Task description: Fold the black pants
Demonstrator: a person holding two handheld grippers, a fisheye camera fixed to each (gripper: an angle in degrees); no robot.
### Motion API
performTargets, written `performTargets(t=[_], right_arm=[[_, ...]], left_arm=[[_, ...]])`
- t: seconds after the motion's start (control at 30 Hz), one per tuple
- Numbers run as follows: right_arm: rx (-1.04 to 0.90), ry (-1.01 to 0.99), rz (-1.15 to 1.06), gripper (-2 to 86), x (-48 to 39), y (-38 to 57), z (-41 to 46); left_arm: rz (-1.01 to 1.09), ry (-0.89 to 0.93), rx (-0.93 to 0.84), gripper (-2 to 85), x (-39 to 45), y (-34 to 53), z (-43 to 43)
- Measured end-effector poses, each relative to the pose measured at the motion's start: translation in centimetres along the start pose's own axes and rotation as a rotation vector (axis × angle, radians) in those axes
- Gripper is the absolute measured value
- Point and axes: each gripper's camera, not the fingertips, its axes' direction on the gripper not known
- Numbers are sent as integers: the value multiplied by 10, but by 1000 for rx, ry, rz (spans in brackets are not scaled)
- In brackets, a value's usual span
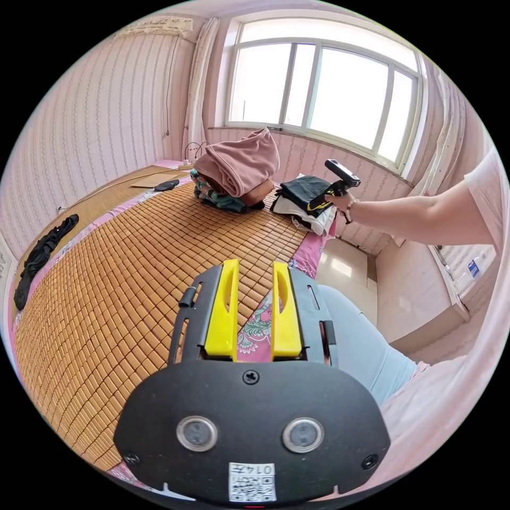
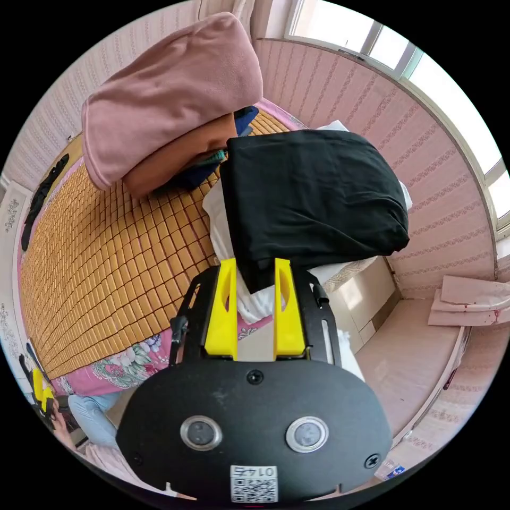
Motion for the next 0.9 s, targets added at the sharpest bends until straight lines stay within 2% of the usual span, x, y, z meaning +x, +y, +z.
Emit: performTargets(t=[0.07, 0.13, 0.27, 0.33, 0.4, 0.5, 0.7, 0.77, 0.9], right_arm=[[-21, -55, 37, 69, 18, -8, 7], [73, -116, 33, 31, 28, -5, -7], [238, -159, -228, 11, 6, 13, -60], [292, -286, -348, 8, -9, 21, -89], [332, -511, -509, 5, -35, 27, -126], [403, -737, -666, 3, -71, 36, -171], [586, -1284, -784, 0, -104, 55, -251], [619, -1401, -801, -1, -110, 58, -267], [585, -1580, -830, 0, -122, 53, -273]], left_arm=[[10, 0, -23, 99, 4, -7, 16], [3, 3, -28, 102, 5, -9, 23], [-13, 17, -9, 109, 7, -11, 31], [-19, 22, -5, 115, 8, -12, 31], [-32, 13, 6, 121, 8, -13, 27], [-62, -57, 55, 130, -1, -10, 6], [-205, -371, 145, 141, -51, 24, -89], [-214, -541, 229, 140, -60, 35, -146], [-215, -720, 305, 136, -69, 42, -209]])
